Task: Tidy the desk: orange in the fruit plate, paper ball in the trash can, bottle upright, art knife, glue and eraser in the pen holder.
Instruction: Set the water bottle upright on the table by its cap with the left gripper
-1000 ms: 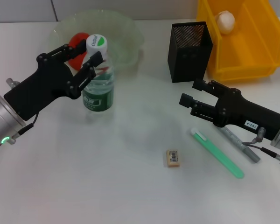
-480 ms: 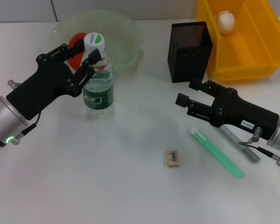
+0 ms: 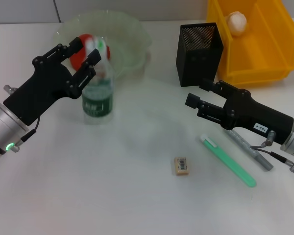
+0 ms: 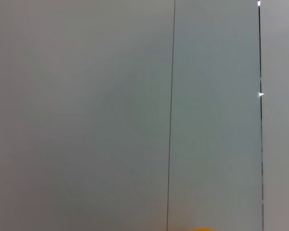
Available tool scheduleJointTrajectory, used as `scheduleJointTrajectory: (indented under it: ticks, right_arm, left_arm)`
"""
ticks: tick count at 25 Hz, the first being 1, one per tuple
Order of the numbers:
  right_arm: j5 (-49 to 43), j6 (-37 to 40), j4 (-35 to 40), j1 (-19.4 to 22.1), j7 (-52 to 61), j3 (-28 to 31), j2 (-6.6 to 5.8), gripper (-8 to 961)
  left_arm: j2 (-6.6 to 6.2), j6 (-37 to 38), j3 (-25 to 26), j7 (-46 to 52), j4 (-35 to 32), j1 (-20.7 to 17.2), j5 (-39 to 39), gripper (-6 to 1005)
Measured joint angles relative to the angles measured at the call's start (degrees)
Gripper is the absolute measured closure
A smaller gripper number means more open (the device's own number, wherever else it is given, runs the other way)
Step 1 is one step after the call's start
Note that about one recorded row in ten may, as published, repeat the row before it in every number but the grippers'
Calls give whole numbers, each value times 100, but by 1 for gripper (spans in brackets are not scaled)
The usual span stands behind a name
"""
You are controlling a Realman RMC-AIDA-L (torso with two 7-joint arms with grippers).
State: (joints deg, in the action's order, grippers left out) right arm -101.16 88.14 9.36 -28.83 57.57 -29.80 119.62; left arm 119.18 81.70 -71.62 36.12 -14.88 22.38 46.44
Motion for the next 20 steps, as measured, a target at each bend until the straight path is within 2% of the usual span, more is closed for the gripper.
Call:
scheduleJointTrajectory:
  ticks: [4,12,20]
  right_arm:
    - [1,6,4,0,0,1,0,165]
    - [1,5,4,0,-1,0,0,164]
    - [1,-10,4,0,-14,0,0,164]
  left_arm:
    - [0,8,-15,0,2,-16,0,493]
    - [-3,143,4,0,3,-59,-21,497]
    - [-84,802,32,34,-62,-335,-629,471]
